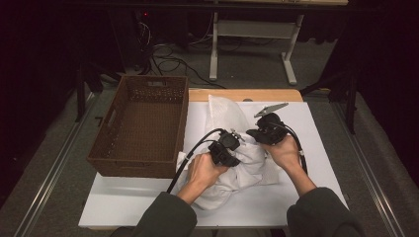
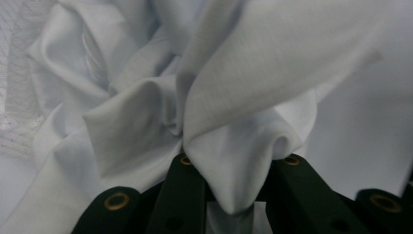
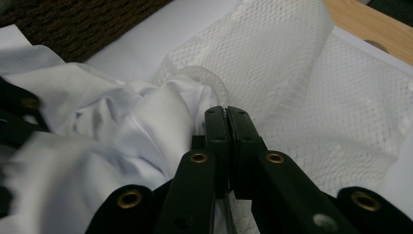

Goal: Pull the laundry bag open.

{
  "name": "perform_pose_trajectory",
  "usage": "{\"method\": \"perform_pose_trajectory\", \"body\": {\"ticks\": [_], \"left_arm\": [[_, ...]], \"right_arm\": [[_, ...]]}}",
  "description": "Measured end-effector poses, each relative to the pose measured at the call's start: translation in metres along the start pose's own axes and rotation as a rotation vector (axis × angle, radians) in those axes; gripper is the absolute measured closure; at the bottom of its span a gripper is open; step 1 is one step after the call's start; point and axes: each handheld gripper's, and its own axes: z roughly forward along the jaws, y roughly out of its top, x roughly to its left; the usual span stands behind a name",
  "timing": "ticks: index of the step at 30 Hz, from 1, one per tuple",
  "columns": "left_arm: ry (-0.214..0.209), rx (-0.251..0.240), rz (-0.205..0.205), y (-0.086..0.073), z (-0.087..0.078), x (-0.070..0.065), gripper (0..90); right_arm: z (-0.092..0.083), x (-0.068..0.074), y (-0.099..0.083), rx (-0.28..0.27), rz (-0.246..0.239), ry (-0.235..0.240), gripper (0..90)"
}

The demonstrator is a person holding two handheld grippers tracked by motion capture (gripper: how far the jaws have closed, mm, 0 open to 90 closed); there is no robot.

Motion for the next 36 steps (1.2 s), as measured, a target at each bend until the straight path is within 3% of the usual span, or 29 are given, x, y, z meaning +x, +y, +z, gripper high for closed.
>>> {"method": "perform_pose_trajectory", "body": {"ticks": [2,5,7,9,13,16,20,22,25,28,30,34,36], "left_arm": [[0.011,0.016,-0.048,0.002,0.015,0.008,82.1],[-0.016,0.006,-0.128,0.004,0.025,0.021,81.5],[-0.033,0.001,-0.143,0.004,0.023,0.025,80.5],[-0.050,-0.008,-0.137,0.003,0.019,0.024,76.2],[-0.078,-0.025,-0.123,0.002,0.003,0.015,52.5],[-0.058,-0.017,-0.081,0.000,-0.014,0.008,40.4],[-0.020,-0.016,-0.046,-0.006,-0.031,0.006,36.1],[-0.012,-0.030,-0.031,-0.007,-0.037,0.004,35.9],[-0.040,-0.079,-0.023,-0.006,-0.041,0.002,41.0],[-0.064,-0.111,-0.001,-0.001,-0.036,-0.002,47.8],[-0.058,-0.137,0.003,0.002,-0.029,-0.005,52.1],[-0.045,-0.109,-0.001,0.007,-0.010,-0.003,62.1],[-0.051,-0.088,-0.022,0.008,0.000,0.001,69.6]], "right_arm": [[0.000,0.002,-0.001,-0.008,-0.004,0.008,89.4],[0.002,0.007,-0.004,-0.005,-0.008,0.018,89.3],[0.003,0.008,-0.006,0.002,-0.010,0.020,89.3],[0.004,0.006,-0.007,0.004,-0.005,0.021,89.4],[0.004,0.006,-0.007,0.008,0.003,0.020,89.3],[0.004,0.005,-0.007,0.007,0.002,0.017,89.3],[0.003,0.003,-0.007,0.014,0.011,0.011,89.2],[0.003,0.002,-0.007,0.009,0.010,0.010,89.2],[0.003,0.001,-0.008,0.010,0.009,0.012,89.2],[0.003,0.001,-0.008,0.009,0.011,0.011,89.3],[0.003,0.002,-0.007,0.008,0.011,0.010,89.3],[0.002,0.003,-0.008,0.013,0.015,0.012,89.2],[0.002,0.003,-0.008,0.012,0.007,0.014,89.2]]}}
